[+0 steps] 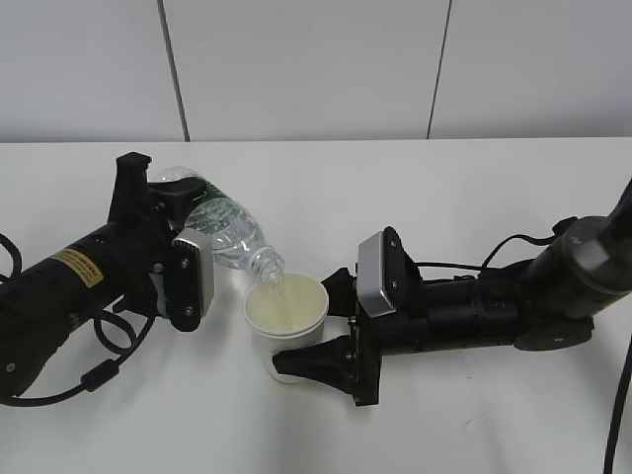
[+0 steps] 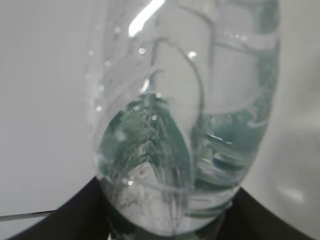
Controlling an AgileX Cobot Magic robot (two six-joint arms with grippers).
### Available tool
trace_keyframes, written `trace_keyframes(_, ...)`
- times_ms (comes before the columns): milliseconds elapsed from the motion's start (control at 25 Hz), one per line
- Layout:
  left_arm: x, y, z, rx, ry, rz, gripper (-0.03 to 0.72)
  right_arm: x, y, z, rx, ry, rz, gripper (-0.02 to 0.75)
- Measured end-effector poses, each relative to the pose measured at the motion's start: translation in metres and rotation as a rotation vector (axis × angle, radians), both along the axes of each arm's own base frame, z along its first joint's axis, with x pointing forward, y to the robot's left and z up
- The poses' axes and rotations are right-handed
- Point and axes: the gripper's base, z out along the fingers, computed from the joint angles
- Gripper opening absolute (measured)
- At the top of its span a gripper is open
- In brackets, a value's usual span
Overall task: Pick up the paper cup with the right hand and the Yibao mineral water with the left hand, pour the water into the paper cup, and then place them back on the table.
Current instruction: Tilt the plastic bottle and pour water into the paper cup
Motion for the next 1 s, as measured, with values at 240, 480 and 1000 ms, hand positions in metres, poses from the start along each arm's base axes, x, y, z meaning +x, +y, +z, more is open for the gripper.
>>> trace_keyframes(240, 0.0000, 0.0000, 0.0000, 0.027, -0.014, -0.004, 0.349, 0.0000, -0.0003, -0.0009, -0.011, 0.001, 0.000, 0.543)
trace_keyframes(480, 0.0000, 0.0000, 0.0000, 0.052, -0.028, -0.009, 0.349, -0.0002, -0.0006, -0.0020, -0.023, 0.001, 0.002, 0.543)
trace_keyframes(1000, -0.0003, 0.0001, 0.0089, 0.060, -0.066, -0.011, 0.349, -0.0001, -0.0009, -0.0027, -0.032, 0.001, 0.001, 0.542)
